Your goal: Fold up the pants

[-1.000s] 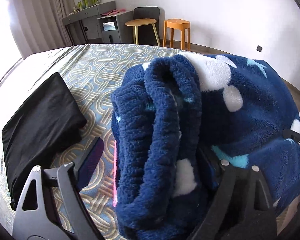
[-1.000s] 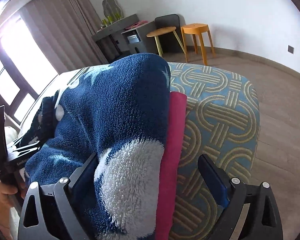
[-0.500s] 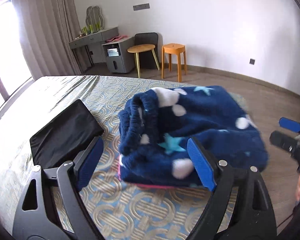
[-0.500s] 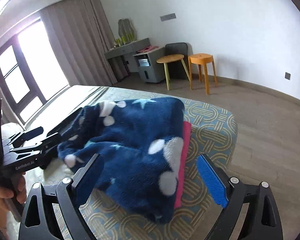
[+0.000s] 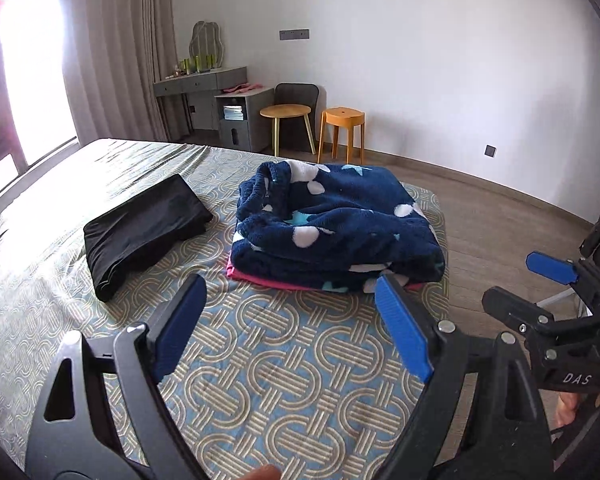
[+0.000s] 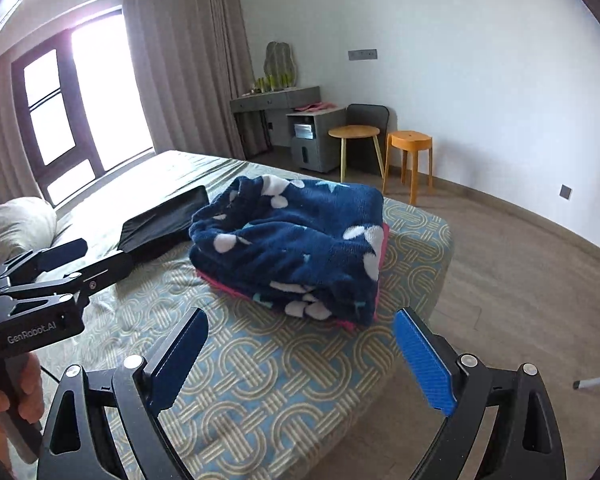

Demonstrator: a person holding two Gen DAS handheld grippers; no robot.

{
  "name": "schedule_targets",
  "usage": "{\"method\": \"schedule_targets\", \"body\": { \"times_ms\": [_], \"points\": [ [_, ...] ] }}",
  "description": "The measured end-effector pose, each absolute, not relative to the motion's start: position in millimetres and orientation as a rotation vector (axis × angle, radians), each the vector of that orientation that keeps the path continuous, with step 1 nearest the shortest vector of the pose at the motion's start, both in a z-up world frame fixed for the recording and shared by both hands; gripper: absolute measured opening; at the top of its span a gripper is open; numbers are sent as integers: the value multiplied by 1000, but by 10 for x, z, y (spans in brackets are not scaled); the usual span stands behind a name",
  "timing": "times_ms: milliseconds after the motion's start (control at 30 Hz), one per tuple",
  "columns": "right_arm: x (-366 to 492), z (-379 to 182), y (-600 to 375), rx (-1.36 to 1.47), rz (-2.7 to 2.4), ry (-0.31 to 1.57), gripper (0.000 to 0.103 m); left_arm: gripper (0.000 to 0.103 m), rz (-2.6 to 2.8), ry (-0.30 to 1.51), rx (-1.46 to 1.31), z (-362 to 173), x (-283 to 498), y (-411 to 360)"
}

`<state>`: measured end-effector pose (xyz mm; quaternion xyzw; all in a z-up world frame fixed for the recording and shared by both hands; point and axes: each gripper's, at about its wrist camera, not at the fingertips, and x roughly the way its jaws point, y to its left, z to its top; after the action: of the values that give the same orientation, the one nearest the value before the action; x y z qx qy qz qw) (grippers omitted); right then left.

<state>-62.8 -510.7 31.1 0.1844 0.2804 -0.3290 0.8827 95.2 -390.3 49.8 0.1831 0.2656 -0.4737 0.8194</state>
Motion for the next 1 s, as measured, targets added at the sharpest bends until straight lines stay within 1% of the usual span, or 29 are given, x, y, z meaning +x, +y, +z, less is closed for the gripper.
{"method": "schedule_targets", "body": {
  "times_ms": [167, 367, 1000],
  "points": [
    [-737, 330, -4933, 397, -701, 611, 96, 88, -1000, 558, 379, 561, 764, -3705],
    [-869, 454, -4772, 386, -731, 599, 96, 89, -1005, 539, 368, 676, 629, -3589],
    [-991, 490, -4763, 396, -753, 597, 96, 89, -992, 489, 398, 700, 432, -3624]
  ]
}}
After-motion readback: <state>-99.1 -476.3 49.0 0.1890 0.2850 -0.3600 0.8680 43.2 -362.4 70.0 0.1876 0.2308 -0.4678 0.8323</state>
